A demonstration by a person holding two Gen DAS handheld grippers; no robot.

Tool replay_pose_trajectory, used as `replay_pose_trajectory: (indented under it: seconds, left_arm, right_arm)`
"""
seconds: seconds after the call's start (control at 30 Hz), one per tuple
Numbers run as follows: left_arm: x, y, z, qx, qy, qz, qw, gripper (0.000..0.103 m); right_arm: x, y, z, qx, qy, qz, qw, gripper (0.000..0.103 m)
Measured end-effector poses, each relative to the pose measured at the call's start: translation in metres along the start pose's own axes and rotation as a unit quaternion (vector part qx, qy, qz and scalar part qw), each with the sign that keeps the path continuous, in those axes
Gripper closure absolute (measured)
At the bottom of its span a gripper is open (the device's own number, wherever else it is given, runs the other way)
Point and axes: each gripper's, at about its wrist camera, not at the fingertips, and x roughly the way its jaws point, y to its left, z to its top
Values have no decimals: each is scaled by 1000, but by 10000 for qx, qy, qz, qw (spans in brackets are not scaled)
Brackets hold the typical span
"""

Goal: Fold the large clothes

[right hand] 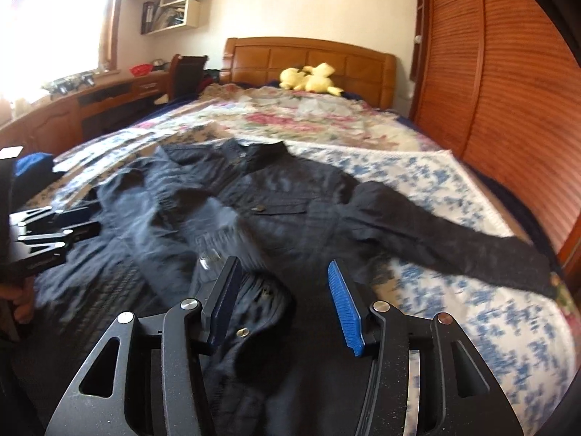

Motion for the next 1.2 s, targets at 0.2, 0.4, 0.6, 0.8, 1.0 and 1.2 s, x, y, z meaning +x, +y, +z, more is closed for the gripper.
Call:
replay_pose_trajectory:
  seconds: [0.2, 0.4, 0.6, 0.8, 1.0, 1.2]
  left_arm:
    - [1, 0, -1, -17, 14, 24, 10000, 64]
    - [2, -4, -3, 132, -7, 101, 9999, 64]
    - [1, -3, -4, 134, -11, 98, 9999, 64]
    - [1, -5, -4, 130, 4, 108, 9999, 64]
    - [2, -5, -4, 119, 5, 105, 9999, 64]
    - [1, -8, -4, 203, 19, 59, 9998, 64]
  right_arm:
    - [7, -9, 2, 208, 61, 35, 9998, 52]
    - [20, 20, 2, -201, 155, 310, 9992, 52]
    - [49, 31, -15, -340, 625, 458, 9964, 52]
    - [86, 27, -36, -173, 1407, 613, 9880, 51]
    - [88, 24, -38, -201, 1457, 465, 9880, 48]
    - [87, 26, -38, -229, 1411, 421, 9888, 48]
